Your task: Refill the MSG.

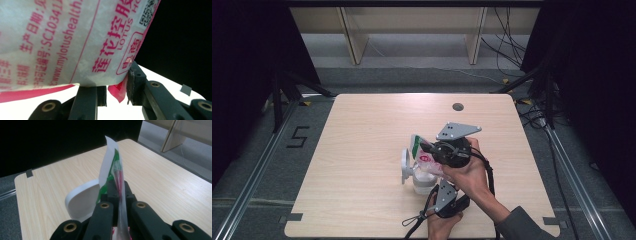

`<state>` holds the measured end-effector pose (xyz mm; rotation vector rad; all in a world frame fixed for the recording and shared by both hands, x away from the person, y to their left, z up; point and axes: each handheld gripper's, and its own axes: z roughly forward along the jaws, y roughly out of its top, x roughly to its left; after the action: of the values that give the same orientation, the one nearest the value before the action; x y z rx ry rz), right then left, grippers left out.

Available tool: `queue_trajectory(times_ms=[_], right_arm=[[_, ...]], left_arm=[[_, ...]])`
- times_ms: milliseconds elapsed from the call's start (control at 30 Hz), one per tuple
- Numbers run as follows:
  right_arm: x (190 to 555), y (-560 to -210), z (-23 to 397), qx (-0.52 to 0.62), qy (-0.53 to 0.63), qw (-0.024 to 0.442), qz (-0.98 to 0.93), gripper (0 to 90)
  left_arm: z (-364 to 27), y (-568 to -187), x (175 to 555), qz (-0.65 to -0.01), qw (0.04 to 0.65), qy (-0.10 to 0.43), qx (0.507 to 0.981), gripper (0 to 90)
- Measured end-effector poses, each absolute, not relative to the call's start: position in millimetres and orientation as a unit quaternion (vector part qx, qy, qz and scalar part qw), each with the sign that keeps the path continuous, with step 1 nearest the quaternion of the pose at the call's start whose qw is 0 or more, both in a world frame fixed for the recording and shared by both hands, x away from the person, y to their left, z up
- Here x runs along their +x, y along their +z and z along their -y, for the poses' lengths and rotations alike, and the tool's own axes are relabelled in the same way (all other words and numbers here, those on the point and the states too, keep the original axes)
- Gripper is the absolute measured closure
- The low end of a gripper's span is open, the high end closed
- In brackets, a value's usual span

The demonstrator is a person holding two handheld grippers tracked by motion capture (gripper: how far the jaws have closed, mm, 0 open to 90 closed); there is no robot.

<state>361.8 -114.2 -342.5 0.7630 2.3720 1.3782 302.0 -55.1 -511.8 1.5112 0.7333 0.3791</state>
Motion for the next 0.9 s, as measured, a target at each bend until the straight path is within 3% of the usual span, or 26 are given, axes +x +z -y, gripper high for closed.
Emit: queue_trajectory(times_ms=[900], right_arm=[[363.9,-339.9,107.2,0.245,0.471,0.168,-0.83,90.0]], left_arm=[[52.9,-509.0,301.6,-0.328,0.652,0.164,0.664,72.6]])
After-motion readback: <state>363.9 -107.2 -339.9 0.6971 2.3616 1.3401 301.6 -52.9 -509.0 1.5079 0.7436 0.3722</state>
